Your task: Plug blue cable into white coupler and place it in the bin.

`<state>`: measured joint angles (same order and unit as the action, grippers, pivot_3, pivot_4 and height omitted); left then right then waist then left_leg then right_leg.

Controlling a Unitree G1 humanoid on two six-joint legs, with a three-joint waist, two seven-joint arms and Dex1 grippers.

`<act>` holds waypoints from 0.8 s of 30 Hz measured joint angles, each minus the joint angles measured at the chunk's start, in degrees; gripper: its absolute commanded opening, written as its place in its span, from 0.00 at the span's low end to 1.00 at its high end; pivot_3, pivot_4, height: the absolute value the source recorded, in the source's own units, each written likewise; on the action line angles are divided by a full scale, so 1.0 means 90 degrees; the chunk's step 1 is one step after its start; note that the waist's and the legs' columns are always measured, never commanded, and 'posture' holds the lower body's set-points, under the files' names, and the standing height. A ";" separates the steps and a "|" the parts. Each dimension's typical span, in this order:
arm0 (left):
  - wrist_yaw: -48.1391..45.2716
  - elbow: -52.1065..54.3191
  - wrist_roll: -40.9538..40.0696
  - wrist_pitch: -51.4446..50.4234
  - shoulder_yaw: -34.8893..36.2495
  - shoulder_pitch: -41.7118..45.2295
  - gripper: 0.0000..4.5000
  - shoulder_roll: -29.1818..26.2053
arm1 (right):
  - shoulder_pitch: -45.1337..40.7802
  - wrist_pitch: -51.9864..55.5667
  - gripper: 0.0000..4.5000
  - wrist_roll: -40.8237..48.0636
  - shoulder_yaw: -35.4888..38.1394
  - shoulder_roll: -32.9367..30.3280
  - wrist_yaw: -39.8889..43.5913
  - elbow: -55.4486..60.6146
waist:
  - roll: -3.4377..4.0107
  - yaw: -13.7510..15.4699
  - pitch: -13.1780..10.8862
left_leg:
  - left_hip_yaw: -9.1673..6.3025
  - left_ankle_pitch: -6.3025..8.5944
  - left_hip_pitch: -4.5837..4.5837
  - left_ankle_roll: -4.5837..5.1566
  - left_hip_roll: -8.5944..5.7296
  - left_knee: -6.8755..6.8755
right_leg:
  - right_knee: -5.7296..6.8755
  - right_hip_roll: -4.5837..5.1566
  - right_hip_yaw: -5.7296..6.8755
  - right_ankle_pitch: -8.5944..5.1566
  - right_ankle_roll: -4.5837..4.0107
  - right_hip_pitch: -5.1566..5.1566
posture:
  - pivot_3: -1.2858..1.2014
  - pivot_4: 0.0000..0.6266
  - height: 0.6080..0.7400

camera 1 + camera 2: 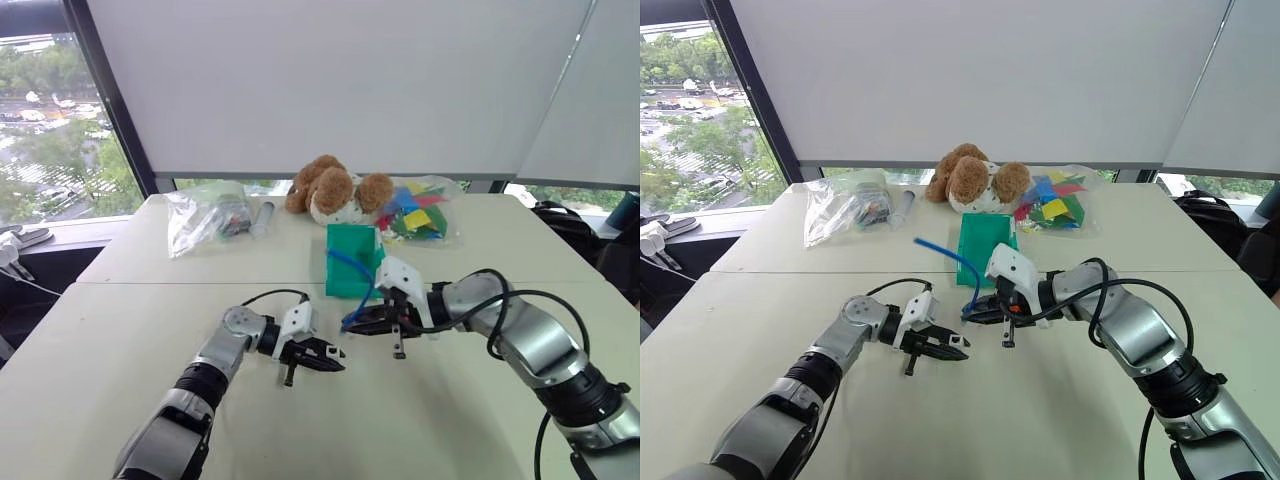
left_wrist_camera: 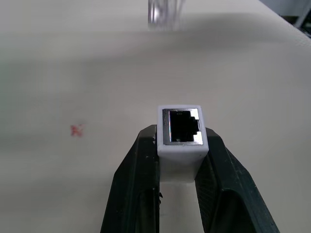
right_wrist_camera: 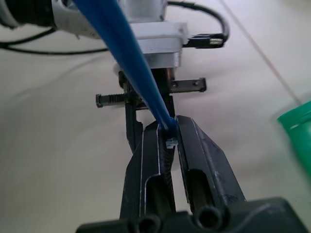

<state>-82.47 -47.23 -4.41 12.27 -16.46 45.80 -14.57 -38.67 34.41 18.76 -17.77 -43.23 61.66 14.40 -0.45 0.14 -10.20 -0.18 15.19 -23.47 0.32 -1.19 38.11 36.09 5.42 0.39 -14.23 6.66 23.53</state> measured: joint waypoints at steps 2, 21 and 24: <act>0.0034 -0.0286 0.0116 0.0266 -0.0064 0.0094 0.09 0.0052 | 0.0000 -0.0065 0.00 -0.0069 -0.0049 0.0033 0.0090 -0.0046 | 0.0000 0.0013 0.0000 | -0.0001 0.0000 0.0000 0.0000 0.0000 0.0000 | 0.0000 0.0000 0.0000 0.0000 0.0000 -0.0001 | 0.52 0.24 1.00; 0.0049 -0.0921 0.0449 0.0924 -0.0124 0.0462 0.09 0.0245 | -0.0036 -0.0704 0.00 -0.0985 -0.0668 0.0468 0.0519 -0.0725 | -0.0002 0.0066 0.0005 | -0.0009 0.0000 0.0003 0.0000 -0.0004 0.0013 | 0.0001 0.0003 0.0002 0.0001 0.0000 -0.0013 | 0.52 0.24 1.00; 0.0056 -0.0923 0.0462 0.0923 -0.0124 0.0462 0.09 0.0247 | -0.0076 -0.0842 0.00 -0.1049 -0.0683 0.0484 0.0580 -0.0835 | -0.0002 0.0066 0.0006 | -0.0009 0.0000 0.0006 0.0000 -0.0004 0.0013 | 0.0002 0.0003 0.0002 0.0001 0.0000 -0.0016 | 0.52 0.24 1.00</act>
<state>-81.96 -55.54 -0.25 20.58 -17.57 49.96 -12.34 -39.36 26.83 9.32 -23.91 -38.88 66.88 6.88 -0.47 0.74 -10.14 -0.25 15.19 -23.41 0.31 -1.23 38.23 36.11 5.45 0.41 -14.22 6.66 23.39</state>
